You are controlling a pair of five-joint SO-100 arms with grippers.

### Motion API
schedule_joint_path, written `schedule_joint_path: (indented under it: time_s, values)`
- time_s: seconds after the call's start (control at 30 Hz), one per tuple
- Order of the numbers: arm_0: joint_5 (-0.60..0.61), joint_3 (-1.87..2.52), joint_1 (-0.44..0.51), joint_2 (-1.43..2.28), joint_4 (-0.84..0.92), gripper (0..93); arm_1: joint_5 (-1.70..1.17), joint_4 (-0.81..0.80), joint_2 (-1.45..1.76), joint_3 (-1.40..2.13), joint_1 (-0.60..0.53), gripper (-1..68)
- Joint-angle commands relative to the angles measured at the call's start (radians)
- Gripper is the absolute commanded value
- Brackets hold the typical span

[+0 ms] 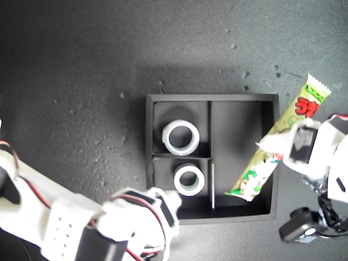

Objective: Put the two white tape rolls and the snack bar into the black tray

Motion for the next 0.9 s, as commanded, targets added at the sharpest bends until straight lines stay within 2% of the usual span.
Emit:
schedule_joint_path:
  time_s: [0.0, 0.1, 0.13, 0.2, 0.27, 0.3, 0.37, 0.5, 0.57, 0.67, 0.87]
  values:
    - [-0.071, 0.302, -0.091, 0.391, 0.015, 0.0, -0.011, 0.012, 0.008, 0.006, -0.023, 19.9]
    - [-0.141, 0.595, -0.164, 0.640, -0.005, 0.0, -0.005, 0.035, 0.008, 0.012, -0.046, 33.1]
    - [-0.161, 0.709, -0.181, 0.715, -0.037, 0.0, 0.003, 0.048, 0.008, 0.006, -0.052, 35.7]
    - [-0.183, 0.946, -0.193, 0.856, -0.146, 0.0, 0.044, 0.074, 0.009, -0.012, -0.049, 36.5]
    - [-0.204, 1.154, -0.189, 0.960, -0.262, 0.0, 0.138, 0.101, 0.018, -0.035, -0.025, 33.2]
    - [-0.215, 1.247, -0.181, 1.000, -0.308, 0.0, 0.221, 0.114, 0.025, -0.046, -0.002, 28.7]
    - [-0.245, 1.416, -0.164, 1.065, -0.400, 0.0, 0.402, 0.164, 0.031, -0.104, 0.020, 9.0]
    - [-0.295, 1.683, -0.140, 1.147, -0.554, 0.0, 0.758, 0.247, 0.091, -0.193, 0.018, 1.3]
    - [-0.305, 1.796, -0.138, 1.190, -0.624, 0.0, 0.899, 0.167, 0.239, -0.066, 0.011, -0.3]
    - [-0.291, 1.959, -0.138, 1.293, -0.735, 0.0, 0.989, -0.141, 0.621, 0.370, 0.012, -0.6]
    - [-0.255, 2.121, -0.149, 1.378, -0.838, 0.0, 0.971, -0.213, 1.124, 0.936, 0.058, -0.6]
